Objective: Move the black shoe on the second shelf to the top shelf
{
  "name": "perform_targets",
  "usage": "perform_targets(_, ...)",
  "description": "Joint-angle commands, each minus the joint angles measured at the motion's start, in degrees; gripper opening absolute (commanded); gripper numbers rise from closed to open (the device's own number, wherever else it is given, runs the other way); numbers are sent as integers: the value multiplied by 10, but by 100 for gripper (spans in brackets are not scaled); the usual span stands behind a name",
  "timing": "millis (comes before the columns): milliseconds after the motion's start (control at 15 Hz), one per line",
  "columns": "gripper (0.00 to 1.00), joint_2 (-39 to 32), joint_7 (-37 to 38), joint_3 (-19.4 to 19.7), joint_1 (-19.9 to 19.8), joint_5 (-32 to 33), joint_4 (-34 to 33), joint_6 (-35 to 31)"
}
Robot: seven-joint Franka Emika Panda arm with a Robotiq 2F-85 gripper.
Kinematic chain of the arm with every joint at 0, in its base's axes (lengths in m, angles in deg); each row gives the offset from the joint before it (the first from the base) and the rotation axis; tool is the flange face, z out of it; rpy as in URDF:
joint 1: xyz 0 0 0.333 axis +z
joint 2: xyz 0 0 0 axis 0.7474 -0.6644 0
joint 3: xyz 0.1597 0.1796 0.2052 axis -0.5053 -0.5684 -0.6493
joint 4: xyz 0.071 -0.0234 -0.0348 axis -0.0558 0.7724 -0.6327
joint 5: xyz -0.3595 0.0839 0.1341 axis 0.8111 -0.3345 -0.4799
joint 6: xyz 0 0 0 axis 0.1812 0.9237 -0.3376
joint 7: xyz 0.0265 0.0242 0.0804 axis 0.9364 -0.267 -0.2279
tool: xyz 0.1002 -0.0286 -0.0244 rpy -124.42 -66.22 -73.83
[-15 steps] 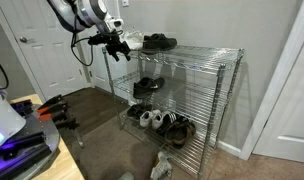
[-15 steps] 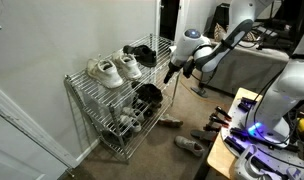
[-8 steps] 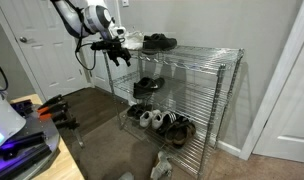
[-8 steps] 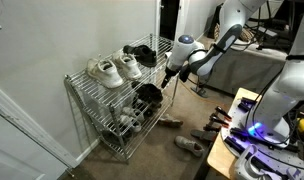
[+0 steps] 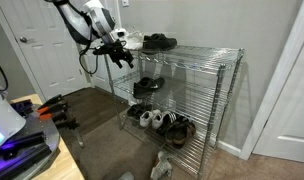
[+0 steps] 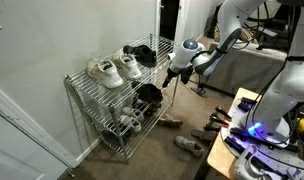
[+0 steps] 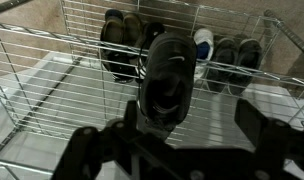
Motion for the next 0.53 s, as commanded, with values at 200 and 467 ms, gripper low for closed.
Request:
perform_targets(200,100,-101,267,107,83,221,-92,-43)
perform_targets(467,100,-174,417,114,97,335,-171,-32)
